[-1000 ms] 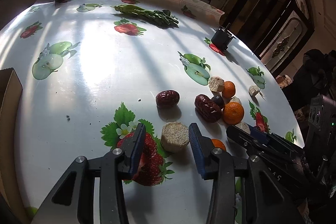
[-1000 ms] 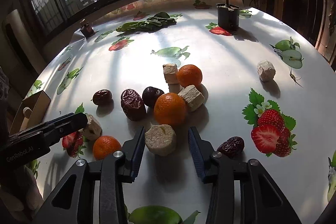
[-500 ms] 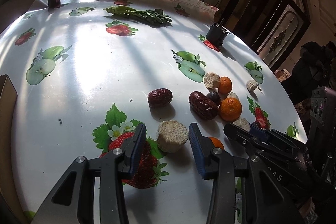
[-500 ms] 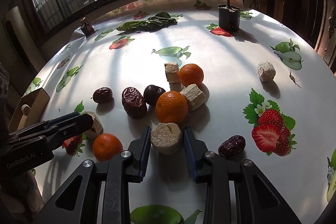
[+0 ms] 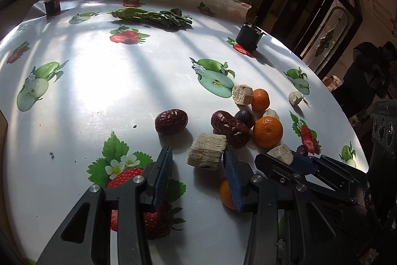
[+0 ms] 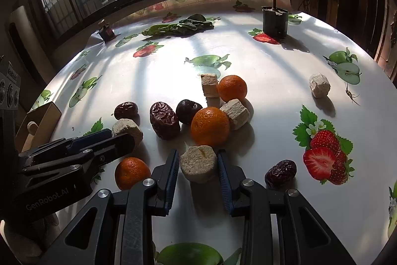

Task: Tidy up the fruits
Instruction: 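Grasp a beige cake block with the left tool while the right tool grasps a round beige cake, then carry both cakes into the box and open both tools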

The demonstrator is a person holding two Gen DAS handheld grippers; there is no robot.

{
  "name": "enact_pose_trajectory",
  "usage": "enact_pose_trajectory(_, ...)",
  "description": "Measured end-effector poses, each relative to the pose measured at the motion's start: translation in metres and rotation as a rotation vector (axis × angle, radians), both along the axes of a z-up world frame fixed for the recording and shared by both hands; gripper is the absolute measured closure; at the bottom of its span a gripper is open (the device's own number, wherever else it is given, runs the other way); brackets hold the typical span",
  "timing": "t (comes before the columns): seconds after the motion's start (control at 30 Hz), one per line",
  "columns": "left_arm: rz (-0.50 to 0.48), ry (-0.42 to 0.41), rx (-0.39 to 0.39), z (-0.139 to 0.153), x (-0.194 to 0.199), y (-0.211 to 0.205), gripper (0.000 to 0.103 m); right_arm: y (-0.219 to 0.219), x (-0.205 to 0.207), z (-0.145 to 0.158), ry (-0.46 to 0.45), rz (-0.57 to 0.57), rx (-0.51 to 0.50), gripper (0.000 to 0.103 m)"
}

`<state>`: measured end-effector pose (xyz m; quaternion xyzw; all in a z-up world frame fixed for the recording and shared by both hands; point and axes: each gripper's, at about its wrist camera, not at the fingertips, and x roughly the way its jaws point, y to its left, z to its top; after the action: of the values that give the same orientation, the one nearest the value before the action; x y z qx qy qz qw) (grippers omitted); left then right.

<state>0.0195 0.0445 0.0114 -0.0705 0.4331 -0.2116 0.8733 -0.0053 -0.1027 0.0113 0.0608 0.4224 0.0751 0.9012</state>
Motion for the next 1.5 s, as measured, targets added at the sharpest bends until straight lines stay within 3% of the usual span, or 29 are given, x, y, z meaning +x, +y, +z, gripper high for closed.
enact_pose_trajectory(0.13, -0.002, -0.015, 0.008, 0.000, 0.000, -0.008, 0.064, 0.001, -0.001, 0.000, -0.002, 0.001, -0.007, 0.070)
enact_pose_trajectory(0.2, -0.018, -0.007, -0.011, 0.000, 0.000, -0.007, 0.078, 0.002, -0.001, 0.000, -0.004, 0.003, -0.010, 0.070)
enact_pose_trajectory(0.3, -0.033, -0.003, -0.018, 0.000, -0.003, -0.008, 0.080, 0.003, -0.002, 0.002, -0.015, 0.003, -0.014, 0.073)
enact_pose_trajectory(0.63, 0.023, -0.084, -0.002, 0.026, -0.036, 0.004, 0.080, 0.006, -0.019, 0.018, -0.082, -0.035, -0.067, 0.073)
enact_pose_trajectory(0.83, 0.073, -0.118, -0.099, 0.061, -0.086, 0.053, 0.080, 0.029, -0.048, 0.056, -0.114, 0.033, -0.029, 0.073)
enact_pose_trajectory(1.0, 0.182, -0.146, -0.057, 0.085, -0.116, 0.124, 0.080, 0.081, -0.063, 0.092, -0.152, 0.176, 0.009, 0.073)
enact_pose_trajectory(1.17, 0.366, -0.104, 0.048, 0.087, -0.116, 0.212, 0.079, 0.152, -0.059, 0.108, -0.129, 0.330, 0.088, 0.072)
enact_pose_trajectory(1.33, 0.508, 0.020, 0.120, 0.061, -0.096, 0.281, 0.079, 0.234, -0.043, 0.093, -0.072, 0.454, 0.086, 0.072)
enact_pose_trajectory(1.5, 0.545, 0.130, 0.112, 0.034, -0.081, 0.308, 0.079, 0.297, -0.022, 0.057, 0.010, 0.509, 0.008, 0.072)
